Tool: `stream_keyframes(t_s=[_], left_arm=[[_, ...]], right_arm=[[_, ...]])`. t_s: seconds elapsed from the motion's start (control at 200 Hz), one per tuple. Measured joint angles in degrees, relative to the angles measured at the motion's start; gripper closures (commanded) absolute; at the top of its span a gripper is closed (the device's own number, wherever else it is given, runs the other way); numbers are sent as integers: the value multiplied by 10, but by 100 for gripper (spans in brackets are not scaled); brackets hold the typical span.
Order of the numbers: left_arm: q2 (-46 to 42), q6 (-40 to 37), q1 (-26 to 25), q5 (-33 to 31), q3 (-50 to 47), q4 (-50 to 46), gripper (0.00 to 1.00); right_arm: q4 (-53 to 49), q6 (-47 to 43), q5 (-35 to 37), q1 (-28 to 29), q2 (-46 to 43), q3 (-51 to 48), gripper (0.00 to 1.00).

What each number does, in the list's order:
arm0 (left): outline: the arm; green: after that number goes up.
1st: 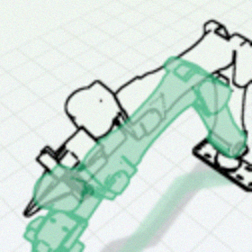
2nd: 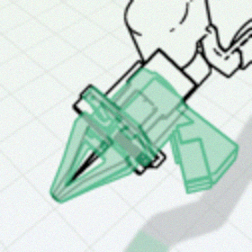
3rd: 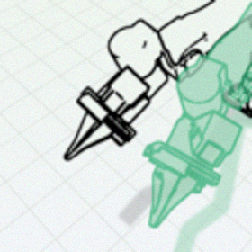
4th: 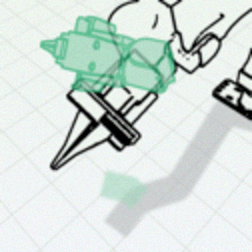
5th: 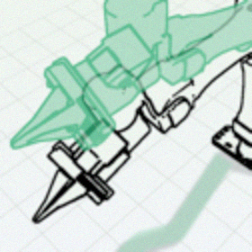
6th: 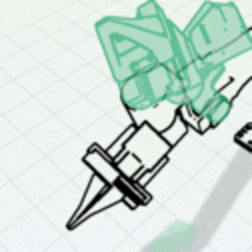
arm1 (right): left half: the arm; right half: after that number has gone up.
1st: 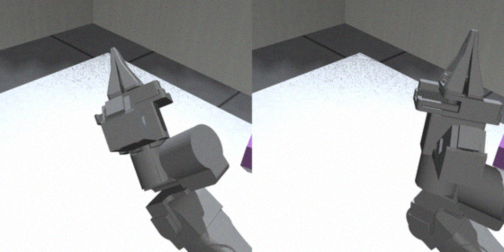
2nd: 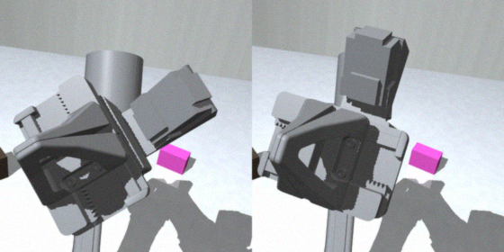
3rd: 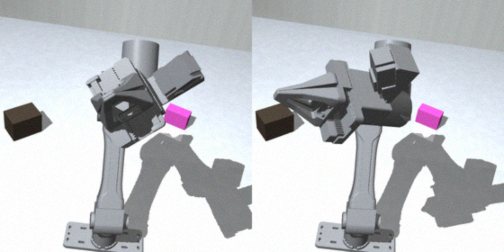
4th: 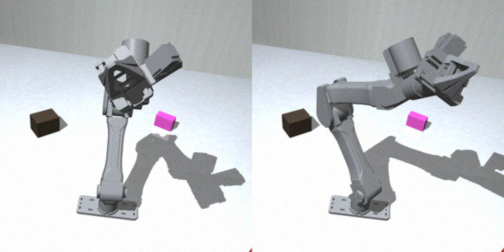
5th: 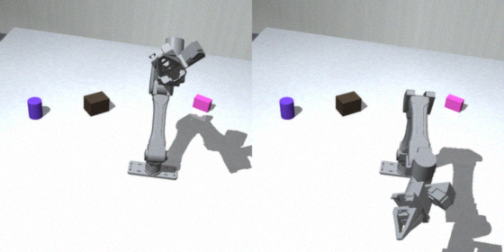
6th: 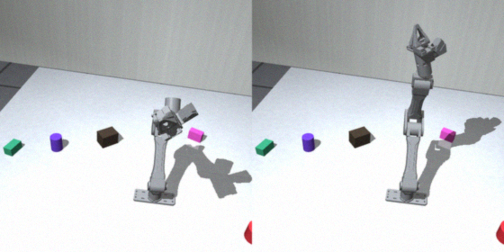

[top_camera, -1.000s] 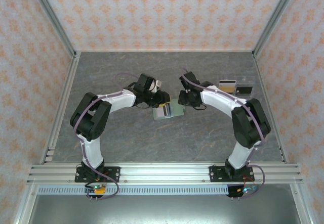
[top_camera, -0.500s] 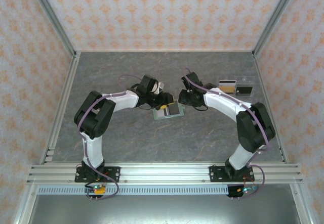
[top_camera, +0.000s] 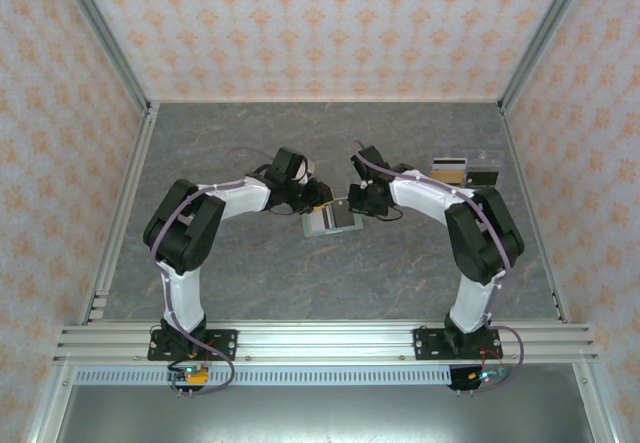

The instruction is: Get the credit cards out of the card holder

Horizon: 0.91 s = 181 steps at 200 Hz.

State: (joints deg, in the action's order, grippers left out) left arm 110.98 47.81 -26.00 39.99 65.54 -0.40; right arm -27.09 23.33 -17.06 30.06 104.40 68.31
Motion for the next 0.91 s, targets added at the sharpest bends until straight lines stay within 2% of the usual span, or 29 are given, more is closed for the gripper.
stream_keyframes(t_s=[0.365,0.556,0.676,0.781,0.906], left_arm=[[27,4,-2,2,4,-1,75],[27,3,-2,0,9,-9,75],[27,3,-2,-4,12,-18,76],[28,3,-2,-5,12,-19,79],[28,2,-2,-10,12,-24,80]], right_arm=[[0,0,-9,0,35,20,81],[-7,1,16,0,26,20,71],[-11,-5,44,2,-21,13,69],[-12,-14,57,14,-55,15,70],[-13,-24,57,42,-41,28,74]])
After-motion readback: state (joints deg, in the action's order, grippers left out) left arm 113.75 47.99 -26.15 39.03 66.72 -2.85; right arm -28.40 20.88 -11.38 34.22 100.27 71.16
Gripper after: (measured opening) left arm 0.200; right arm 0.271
